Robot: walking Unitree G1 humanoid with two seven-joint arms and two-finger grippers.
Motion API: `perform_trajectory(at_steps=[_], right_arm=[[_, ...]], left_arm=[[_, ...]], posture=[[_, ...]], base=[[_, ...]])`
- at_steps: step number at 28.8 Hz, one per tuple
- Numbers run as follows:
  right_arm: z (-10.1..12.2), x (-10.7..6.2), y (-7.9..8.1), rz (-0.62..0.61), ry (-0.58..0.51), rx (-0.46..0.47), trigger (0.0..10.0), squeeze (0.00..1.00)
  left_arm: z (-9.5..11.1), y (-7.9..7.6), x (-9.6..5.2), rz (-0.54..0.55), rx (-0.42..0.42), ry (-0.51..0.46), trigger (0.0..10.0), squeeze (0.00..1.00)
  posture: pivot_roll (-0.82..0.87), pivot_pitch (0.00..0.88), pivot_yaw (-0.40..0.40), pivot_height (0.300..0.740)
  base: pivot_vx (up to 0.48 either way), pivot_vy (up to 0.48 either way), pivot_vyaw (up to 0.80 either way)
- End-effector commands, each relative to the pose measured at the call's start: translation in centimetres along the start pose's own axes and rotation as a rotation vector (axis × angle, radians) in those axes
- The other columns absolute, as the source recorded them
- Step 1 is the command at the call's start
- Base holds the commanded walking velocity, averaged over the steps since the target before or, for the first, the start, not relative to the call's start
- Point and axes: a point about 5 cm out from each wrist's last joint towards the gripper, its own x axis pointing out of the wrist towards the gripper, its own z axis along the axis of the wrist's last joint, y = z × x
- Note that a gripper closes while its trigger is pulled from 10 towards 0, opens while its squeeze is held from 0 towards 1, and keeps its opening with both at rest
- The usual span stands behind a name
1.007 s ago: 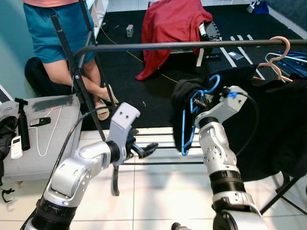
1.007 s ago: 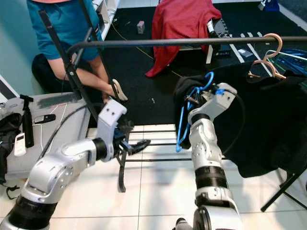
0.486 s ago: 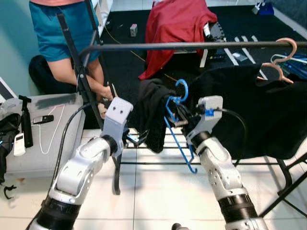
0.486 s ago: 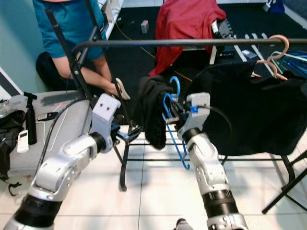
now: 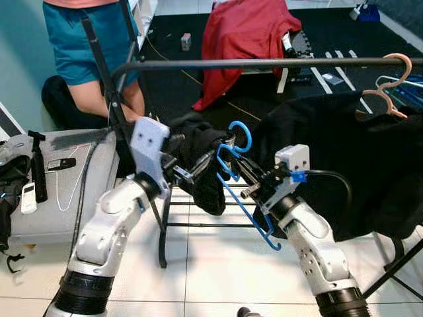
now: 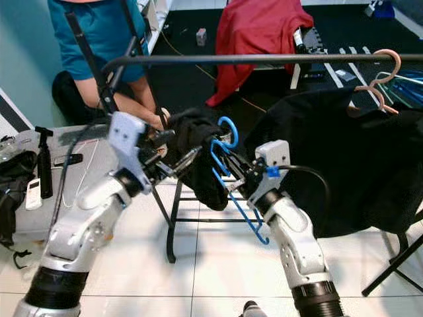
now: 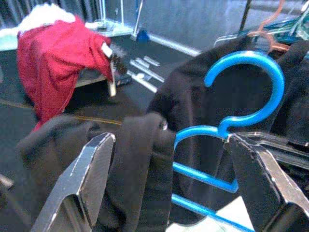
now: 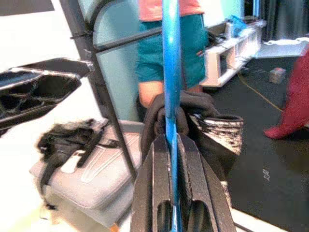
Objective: Hang hanger
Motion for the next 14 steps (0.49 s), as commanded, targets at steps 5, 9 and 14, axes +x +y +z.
perform_trajectory(at_steps=[5, 9, 14], right_arm=[[1.7, -1.6, 0.0, 0.110, -0.137, 0.032, 10.0, 0.00], [2.1, -2.7, -0.6, 0.175, -0.140, 0.063, 10.0, 0.00], [2.2, -4.3, -1.5, 0.292, -0.093, 0.041, 10.0, 0.00]], left_arm=[[-1.1, 1.1, -1.5, -0.110, 0.062, 0.039, 10.0, 0.00], [-1.8, 1.9, -2.3, -0.175, 0.146, 0.099, 10.0, 0.00], [-1.8, 2.8, -2.8, -0.237, 0.245, 0.145, 10.0, 0.00]], posture=[[-0.08, 0.163, 0.034, 0.740], [-0.08, 0.165, 0.039, 0.740], [-0.08, 0.166, 0.040, 0.740]], base=[[0.000, 0.000, 0.00], [0.000, 0.000, 0.00], [0.000, 0.000, 0.00]])
